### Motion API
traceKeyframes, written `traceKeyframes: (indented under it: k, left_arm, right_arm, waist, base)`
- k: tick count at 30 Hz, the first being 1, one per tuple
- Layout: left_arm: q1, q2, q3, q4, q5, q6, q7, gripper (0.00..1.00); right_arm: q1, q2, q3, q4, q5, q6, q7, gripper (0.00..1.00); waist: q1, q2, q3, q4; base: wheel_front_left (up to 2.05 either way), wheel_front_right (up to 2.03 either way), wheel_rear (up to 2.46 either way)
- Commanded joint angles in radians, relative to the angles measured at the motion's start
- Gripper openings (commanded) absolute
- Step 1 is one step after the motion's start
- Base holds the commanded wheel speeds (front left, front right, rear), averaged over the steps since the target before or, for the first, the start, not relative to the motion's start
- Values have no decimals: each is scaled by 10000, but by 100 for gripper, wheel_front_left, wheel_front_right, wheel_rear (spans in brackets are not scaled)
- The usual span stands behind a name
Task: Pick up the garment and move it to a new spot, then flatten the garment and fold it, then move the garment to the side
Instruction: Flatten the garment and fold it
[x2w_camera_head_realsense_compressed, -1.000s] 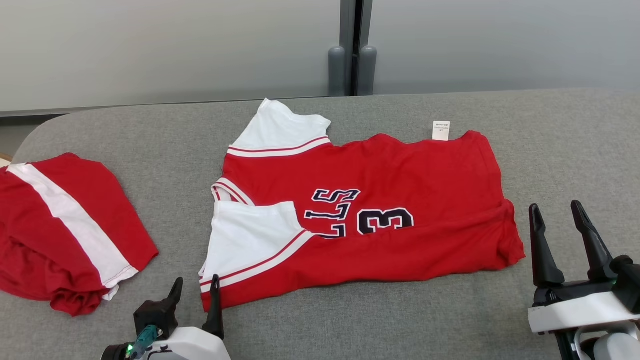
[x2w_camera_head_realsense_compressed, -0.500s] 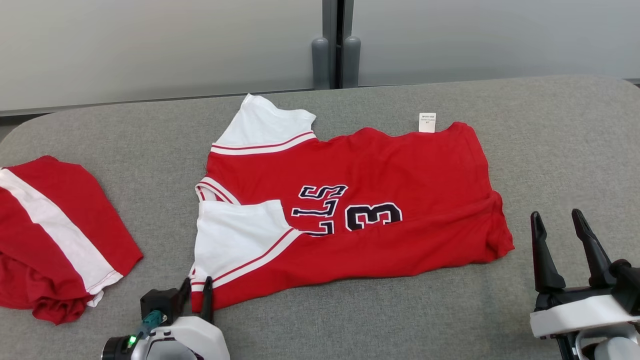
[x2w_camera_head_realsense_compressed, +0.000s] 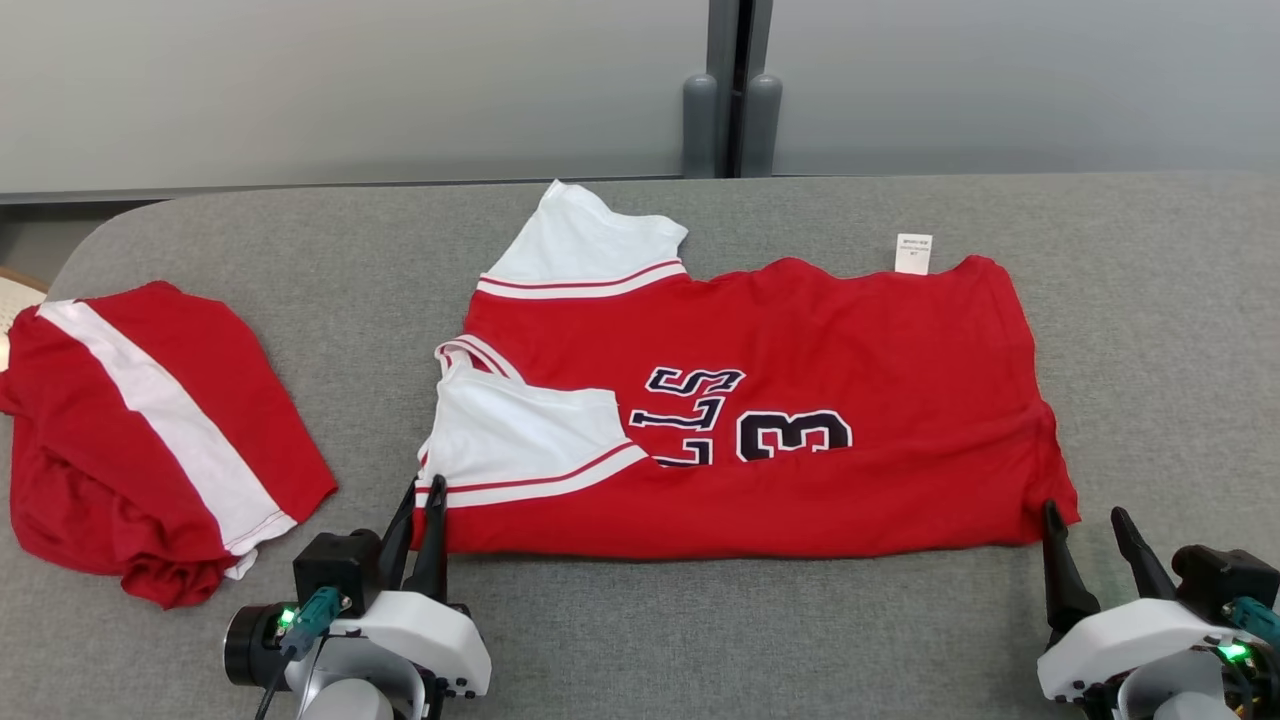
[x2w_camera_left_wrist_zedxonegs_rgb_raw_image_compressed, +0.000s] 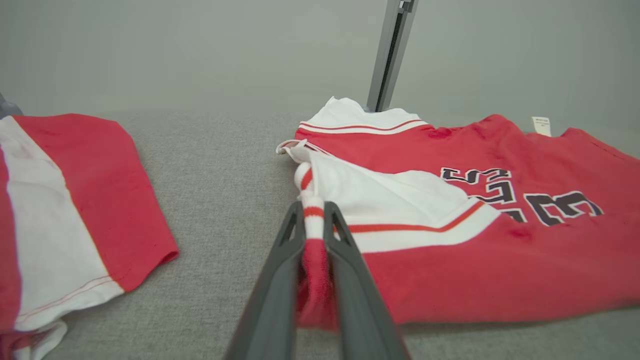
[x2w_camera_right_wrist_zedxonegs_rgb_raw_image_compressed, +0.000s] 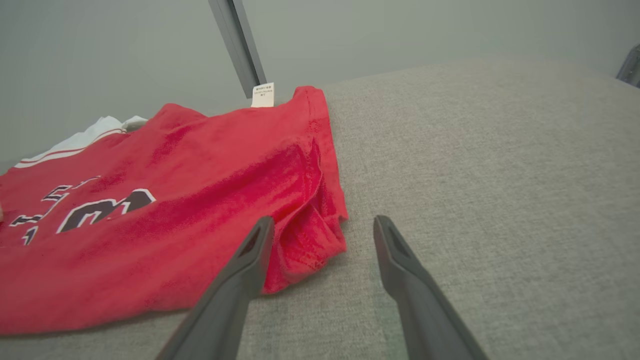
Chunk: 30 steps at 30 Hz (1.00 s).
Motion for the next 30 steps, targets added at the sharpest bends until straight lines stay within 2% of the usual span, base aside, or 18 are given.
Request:
traceKeyframes:
  k: [1, 7, 17, 18, 20, 21, 30]
  left_arm:
    - [74, 50, -80, -213, 58, -23, -3, 0]
    - [-14, 52, -452, -561, 137, -6, -3, 0]
    - [-142, 49, -665, -614, 228, 46, -3, 0]
    - [-138, 49, -657, -595, 255, 52, -3, 0]
    - [-129, 49, -619, -562, 279, 67, -3, 0]
    - [-120, 49, -598, -544, 273, 60, -3, 0]
    - [92, 52, -365, -329, 203, 87, -3, 0]
  right_arm:
    - [-308, 15, -19, 395, 154, -4, 104, 100]
    - [-992, 54, 33, 1632, 528, -2, 181, 100]
    - [-1565, 6, 141, 2825, 1187, -8, -7, 100]
    - [-1582, 7, 136, 2877, 1310, -15, -26, 65]
    - [-1617, -14, 141, 2957, 1554, -13, -82, 7]
    - [-1616, -42, 142, 2980, 1680, -13, -112, 0]
    - [-1175, -333, 612, 2554, 2998, -13, -54, 0]
  waist:
    - [0, 0, 92, 186]
    - [0, 0, 260, 486]
    - [0, 0, 343, 525]
    - [0, 0, 335, 503]
    - [0, 0, 306, 438]
    - [0, 0, 285, 405]
    - [0, 0, 12, 20]
  base:
    - [0, 0, 0]
    - [0, 0, 0]
    - [0, 0, 0]
    - [0, 0, 0]
    - [0, 0, 0]
    - [0, 0, 0]
    - [0, 0, 0]
